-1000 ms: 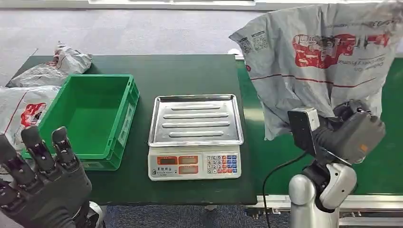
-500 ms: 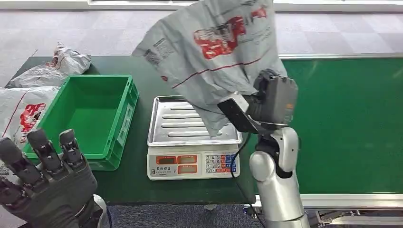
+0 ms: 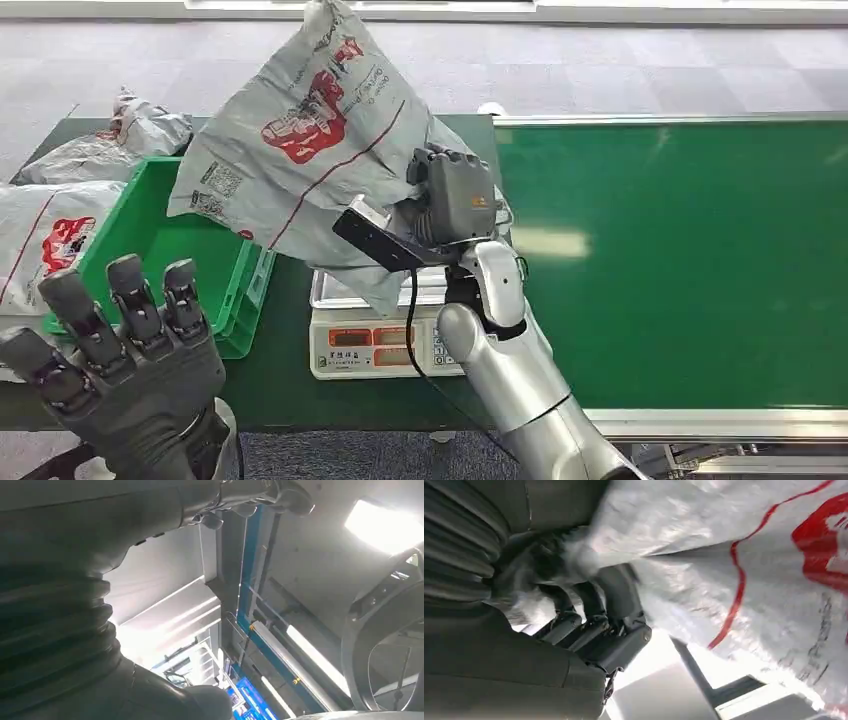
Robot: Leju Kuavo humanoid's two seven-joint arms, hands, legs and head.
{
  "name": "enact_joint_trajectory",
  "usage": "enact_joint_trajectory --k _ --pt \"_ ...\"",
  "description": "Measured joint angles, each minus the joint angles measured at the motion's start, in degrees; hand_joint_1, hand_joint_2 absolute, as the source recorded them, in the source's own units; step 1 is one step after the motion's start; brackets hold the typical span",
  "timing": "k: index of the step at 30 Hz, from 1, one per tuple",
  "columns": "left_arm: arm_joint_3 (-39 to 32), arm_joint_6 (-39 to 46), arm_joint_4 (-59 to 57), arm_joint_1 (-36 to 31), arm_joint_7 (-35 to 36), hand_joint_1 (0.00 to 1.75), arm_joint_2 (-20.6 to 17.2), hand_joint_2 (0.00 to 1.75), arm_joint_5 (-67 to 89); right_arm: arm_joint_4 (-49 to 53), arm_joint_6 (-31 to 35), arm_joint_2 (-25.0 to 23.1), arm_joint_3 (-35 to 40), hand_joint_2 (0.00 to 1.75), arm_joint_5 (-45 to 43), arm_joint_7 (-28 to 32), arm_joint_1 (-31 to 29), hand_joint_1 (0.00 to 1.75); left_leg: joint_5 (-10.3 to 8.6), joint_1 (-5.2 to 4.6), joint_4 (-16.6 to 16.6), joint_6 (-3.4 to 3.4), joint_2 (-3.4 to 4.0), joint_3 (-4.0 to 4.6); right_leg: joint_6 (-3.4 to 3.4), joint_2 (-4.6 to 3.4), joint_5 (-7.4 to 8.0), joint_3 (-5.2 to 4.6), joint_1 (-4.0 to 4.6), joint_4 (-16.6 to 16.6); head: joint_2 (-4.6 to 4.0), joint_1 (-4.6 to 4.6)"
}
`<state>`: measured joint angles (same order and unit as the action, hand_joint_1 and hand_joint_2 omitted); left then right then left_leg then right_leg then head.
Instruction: Moved the parcel from conveyor to table for the left to box.
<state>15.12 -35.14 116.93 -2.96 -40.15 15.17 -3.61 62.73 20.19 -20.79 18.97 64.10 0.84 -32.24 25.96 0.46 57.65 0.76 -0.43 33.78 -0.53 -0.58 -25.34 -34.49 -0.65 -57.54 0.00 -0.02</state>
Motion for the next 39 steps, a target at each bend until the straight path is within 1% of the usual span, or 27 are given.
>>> enact_joint_trajectory --k 9,19,29,30,31,32,33,34,36,38,39 --pt "0.0 0.0 -0.3 -0.1 0.0 0.00 0.0 1.75 0.4 -4.0 2.1 0.0 0.0 0.00 2.4 -3.1 -1.1 0.00 0.00 0.00 0.0 0.01 0.00 0.00 0.01 0.00 0.00 -0.02 0.01 0.0 0.00 -0.02" --pt "0.0 0.1 -0.4 -0.3 0.0 0.00 0.0 1.75 0.6 -5.9 1.0 -0.1 -0.2 0.00 1.2 -3.1 -1.8 0.00 0.00 0.00 0.0 0.01 0.00 0.00 0.01 0.00 0.01 -0.03 0.00 0.0 0.00 0.00" --pt "0.0 0.6 -0.4 -0.3 0.0 0.00 0.0 1.75 0.6 -6.2 3.5 -0.1 -1.0 0.00 2.6 -4.3 -1.8 0.00 0.00 0.00 0.0 0.01 0.01 0.00 0.01 -0.01 0.01 -0.04 0.01 0.0 0.00 -0.02" --pt "0.0 0.7 -0.4 -0.3 0.0 0.00 0.0 1.75 0.6 -6.1 5.4 -0.1 -1.0 1.75 2.5 -3.8 -1.8 0.00 0.00 0.00 0.0 0.01 0.01 -0.01 0.01 -0.02 0.01 -0.06 0.01 0.0 0.00 -0.02" --pt "0.0 1.1 -0.4 -0.3 0.0 0.00 0.0 1.75 0.6 -5.3 8.8 0.0 -1.2 1.75 1.6 -2.2 -1.3 0.00 -0.01 0.00 0.0 0.01 0.00 -0.02 0.01 -0.02 0.01 -0.08 0.01 0.0 0.00 -0.02" --pt "0.0 1.8 -0.4 -0.3 0.0 0.00 0.0 1.75 0.8 -3.3 12.9 0.0 -1.4 1.75 -0.3 0.9 -0.3 0.00 -0.01 0.00 0.0 0.01 -0.02 0.00 0.01 0.00 0.01 -0.08 0.01 0.0 0.00 0.00" --pt "0.0 3.1 -0.6 -0.3 0.0 0.00 -0.1 1.75 1.2 -0.1 16.3 0.0 -2.0 1.75 -2.6 5.1 1.1 0.00 0.00 0.00 0.0 0.01 -0.04 -0.01 0.01 0.01 0.00 -0.08 0.00 0.0 0.00 0.00" --pt "0.0 5.0 -1.2 -0.4 0.0 0.00 -0.4 1.75 2.1 3.7 18.4 0.0 -2.8 1.75 -5.0 10.0 2.6 0.00 0.00 -0.01 0.1 0.01 -0.06 -0.02 0.01 0.01 0.00 -0.10 0.00 0.0 0.00 -0.02" --pt "0.2 9.5 -4.4 -1.5 0.0 0.00 -1.0 1.75 5.3 15.8 19.9 0.0 -5.1 1.75 -12.4 22.2 6.7 0.00 0.02 -0.02 0.1 -0.01 -0.25 0.04 -0.03 0.16 -0.05 -0.08 -0.02 0.0 0.00 0.00" --pt "0.1 13.4 -10.2 -2.9 0.5 0.00 -1.7 1.75 9.2 27.8 20.2 0.0 -7.9 1.75 -18.8 29.7 10.1 0.00 0.06 -0.03 0.1 -0.03 -0.36 0.08 -0.05 0.30 -0.10 -0.05 -0.02 0.0 0.00 0.00" --pt "-0.2 14.9 -13.3 -4.0 1.4 0.00 -1.8 1.75 10.8 32.7 20.2 0.0 -9.1 1.75 -21.8 32.0 11.7 0.00 0.07 -0.03 0.1 -0.04 -0.37 0.08 -0.05 0.31 -0.10 -0.02 -0.04 0.0 0.00 0.00"
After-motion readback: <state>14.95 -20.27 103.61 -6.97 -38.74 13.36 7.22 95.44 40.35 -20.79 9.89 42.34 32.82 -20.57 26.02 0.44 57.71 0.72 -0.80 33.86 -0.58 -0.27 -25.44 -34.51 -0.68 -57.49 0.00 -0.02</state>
